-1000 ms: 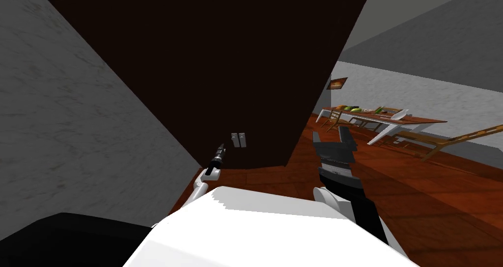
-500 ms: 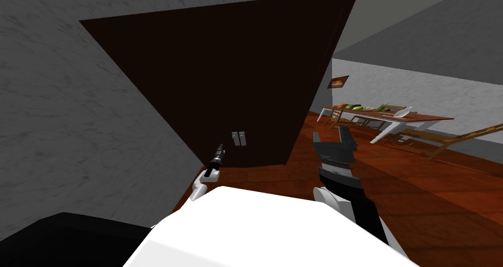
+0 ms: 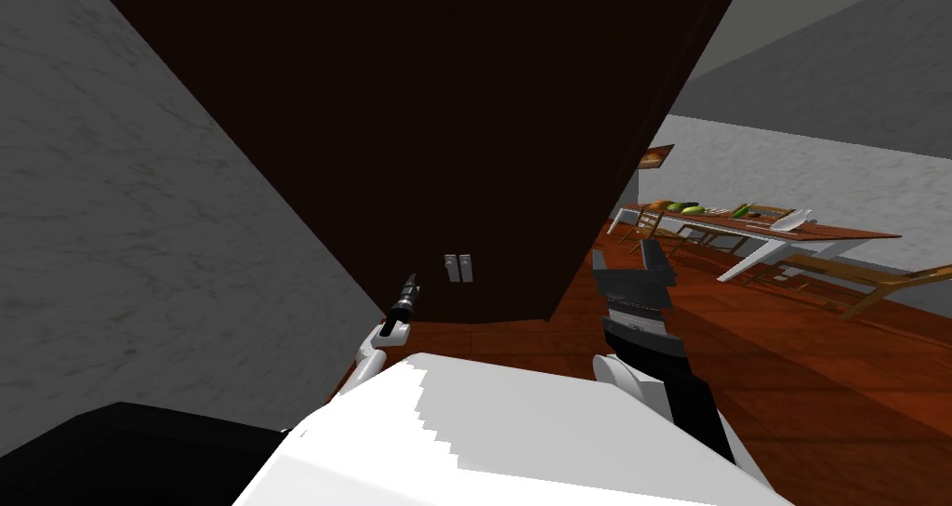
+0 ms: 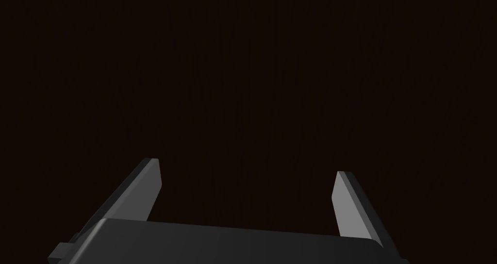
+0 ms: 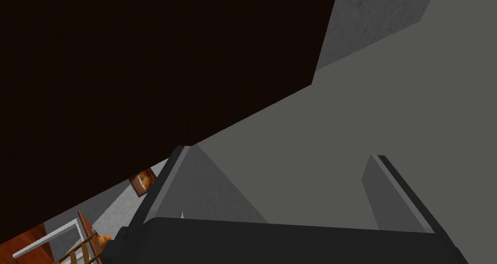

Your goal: Pull the door open

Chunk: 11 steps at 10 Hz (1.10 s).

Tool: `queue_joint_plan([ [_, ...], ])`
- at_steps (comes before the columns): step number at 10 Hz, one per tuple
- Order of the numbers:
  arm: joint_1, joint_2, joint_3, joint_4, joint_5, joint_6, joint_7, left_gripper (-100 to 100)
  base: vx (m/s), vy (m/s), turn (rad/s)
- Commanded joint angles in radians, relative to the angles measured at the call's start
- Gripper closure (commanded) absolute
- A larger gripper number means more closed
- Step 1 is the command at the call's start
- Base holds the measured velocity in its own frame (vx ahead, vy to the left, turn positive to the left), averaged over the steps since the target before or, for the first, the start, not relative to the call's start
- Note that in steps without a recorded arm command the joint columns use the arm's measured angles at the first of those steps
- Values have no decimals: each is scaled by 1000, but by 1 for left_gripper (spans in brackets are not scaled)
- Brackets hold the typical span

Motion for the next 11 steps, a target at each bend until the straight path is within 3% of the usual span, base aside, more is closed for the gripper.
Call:
queue_joint_plan([
  [1,-16,-13,-11,-3,-3,-2,-3,-100,231,-34,-121],
  [4,-51,-42,-49,-18,-10,-8,-5,-100,229,-119,-169],
  [5,-48,-31,-41,-16,-7,0,-1,-100,104,-65,-23],
  [6,-48,-31,-41,-16,-7,0,-1,100,-12,5,27],
  [11,-48,-31,-41,-16,-7,0,-1,100,-22,15,0],
])
